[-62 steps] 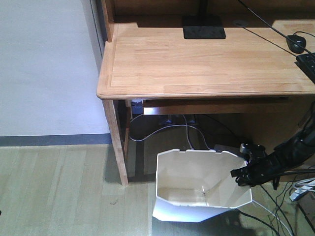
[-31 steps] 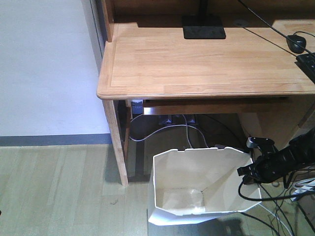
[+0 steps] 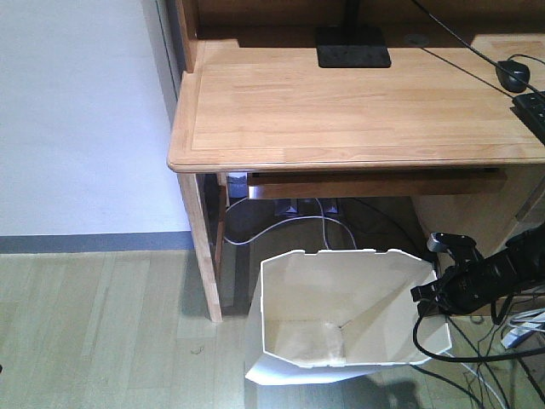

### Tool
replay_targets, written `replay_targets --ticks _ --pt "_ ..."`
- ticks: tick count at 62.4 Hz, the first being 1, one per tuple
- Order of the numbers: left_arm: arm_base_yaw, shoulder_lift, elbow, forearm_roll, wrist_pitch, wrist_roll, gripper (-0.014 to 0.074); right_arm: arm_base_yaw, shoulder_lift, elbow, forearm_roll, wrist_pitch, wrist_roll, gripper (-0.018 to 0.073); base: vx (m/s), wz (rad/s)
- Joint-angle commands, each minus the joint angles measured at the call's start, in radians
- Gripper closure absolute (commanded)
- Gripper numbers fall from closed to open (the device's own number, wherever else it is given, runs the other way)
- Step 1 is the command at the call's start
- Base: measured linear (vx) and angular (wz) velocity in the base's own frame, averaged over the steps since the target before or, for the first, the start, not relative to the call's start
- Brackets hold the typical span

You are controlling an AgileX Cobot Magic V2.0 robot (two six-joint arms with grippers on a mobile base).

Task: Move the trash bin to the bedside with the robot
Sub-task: 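Drag the gripped bin out from under the desk with the right gripper, then turn the base toward the bed while holding the bin rim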

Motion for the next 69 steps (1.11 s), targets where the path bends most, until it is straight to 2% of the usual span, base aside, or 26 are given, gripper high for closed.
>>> replay_targets --ticks 1,42,69 --pt "0.0 -0.014 0.019 -0.004 -0.069 -0.006 0.0602 -0.004 -0.077 -0.009 0.036 0.215 -0.001 0.0564 0.0 0.0" --pt "0.0 -0.014 0.019 -0.004 -0.069 -0.006 0.0602 -0.004 -0.077 -0.009 0.036 0.215 -0.002 0.0564 -0.01 0.04" --pt "0.0 -0.014 0.019 -0.004 -0.069 -0.006 0.0602 -0.004 -0.077 -0.009 0.036 0.215 -0.002 0.0564 -0.04 0.32"
